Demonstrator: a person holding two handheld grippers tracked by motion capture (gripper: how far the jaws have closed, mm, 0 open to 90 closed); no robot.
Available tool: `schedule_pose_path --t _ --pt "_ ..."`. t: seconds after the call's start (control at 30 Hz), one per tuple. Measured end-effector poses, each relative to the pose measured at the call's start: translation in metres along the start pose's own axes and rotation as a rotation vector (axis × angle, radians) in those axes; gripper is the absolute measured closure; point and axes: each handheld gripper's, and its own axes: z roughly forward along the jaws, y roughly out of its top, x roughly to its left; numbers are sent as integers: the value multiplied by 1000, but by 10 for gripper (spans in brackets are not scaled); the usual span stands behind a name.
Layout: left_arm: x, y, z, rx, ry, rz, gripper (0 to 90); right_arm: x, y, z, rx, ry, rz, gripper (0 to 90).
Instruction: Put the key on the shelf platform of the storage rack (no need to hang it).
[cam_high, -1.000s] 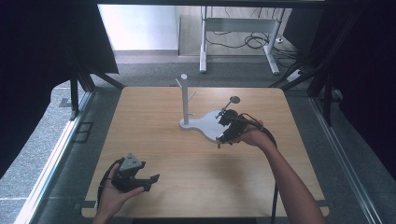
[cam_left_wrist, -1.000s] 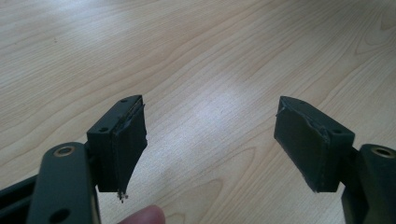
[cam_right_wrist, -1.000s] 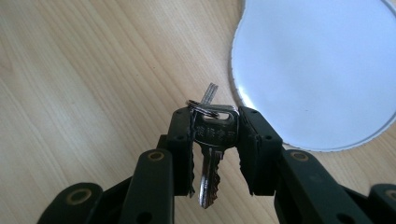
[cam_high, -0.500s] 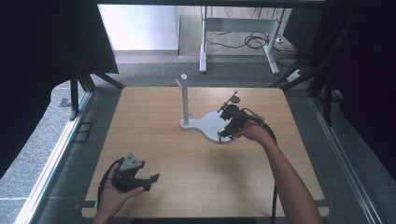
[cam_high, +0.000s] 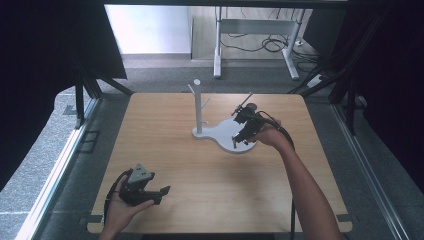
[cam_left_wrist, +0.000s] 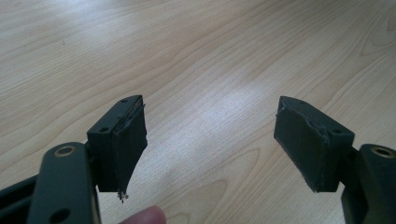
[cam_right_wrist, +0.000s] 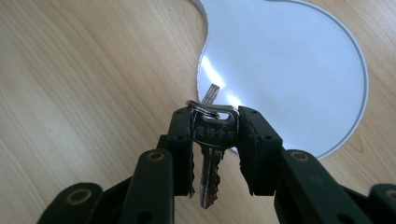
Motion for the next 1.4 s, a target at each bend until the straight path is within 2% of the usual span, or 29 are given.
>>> schedule_pose_path --t 0.37,0.7,0.97,1.03,1.4 --pt "0 0 1 2 0 -2 257 -16 8 8 20 -4 27 679" --pt "1 0 -1 -3 -12 0 258 -30 13 12 -10 -7 63 679" --pt "1 0 0 3 -11 -1 258 -38 12 29 8 7 99 679" --pt "1 0 1 9 -11 0 258 -39 13 35 20 5 100 678" --pt "4 -2 3 11 -15 -9 258 -48 13 56 13 -17 125 678"
